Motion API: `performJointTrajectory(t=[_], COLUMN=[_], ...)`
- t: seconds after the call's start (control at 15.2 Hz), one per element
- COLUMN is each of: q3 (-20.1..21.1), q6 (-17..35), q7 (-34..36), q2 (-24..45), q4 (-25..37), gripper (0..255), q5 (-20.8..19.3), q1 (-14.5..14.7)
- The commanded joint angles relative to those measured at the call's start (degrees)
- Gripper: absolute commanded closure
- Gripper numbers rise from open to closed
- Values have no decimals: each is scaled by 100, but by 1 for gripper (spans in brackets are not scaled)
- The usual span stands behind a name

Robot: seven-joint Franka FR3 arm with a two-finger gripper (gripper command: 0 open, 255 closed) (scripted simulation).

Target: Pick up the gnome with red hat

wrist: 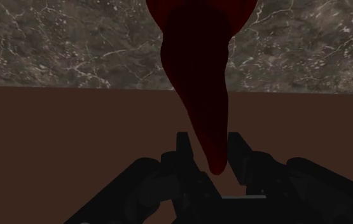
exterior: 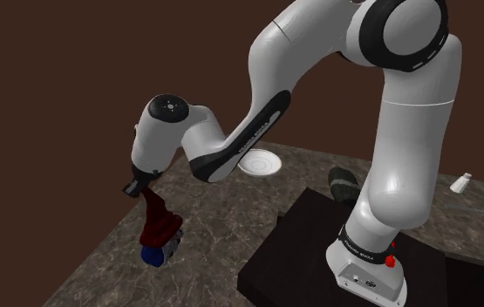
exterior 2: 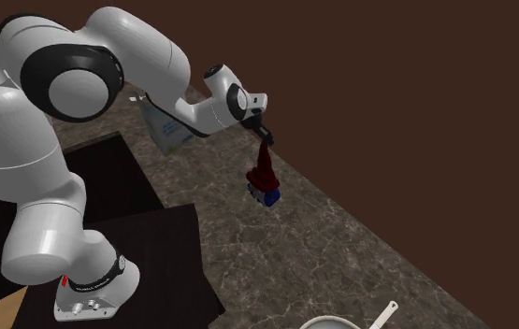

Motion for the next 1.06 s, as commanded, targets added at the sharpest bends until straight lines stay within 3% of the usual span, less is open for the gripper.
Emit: performJointTrajectory(t=[0.0,0.86,0.99], q3=[61,460,461], q6=[-42,-559,-566], q7=[-156,-1406,-1420], q2=[-95,-805,-813], q4=[-12,92,94], gripper=[255,255,255], q5=[176,1619,1636], q1=[-49,-319,-319])
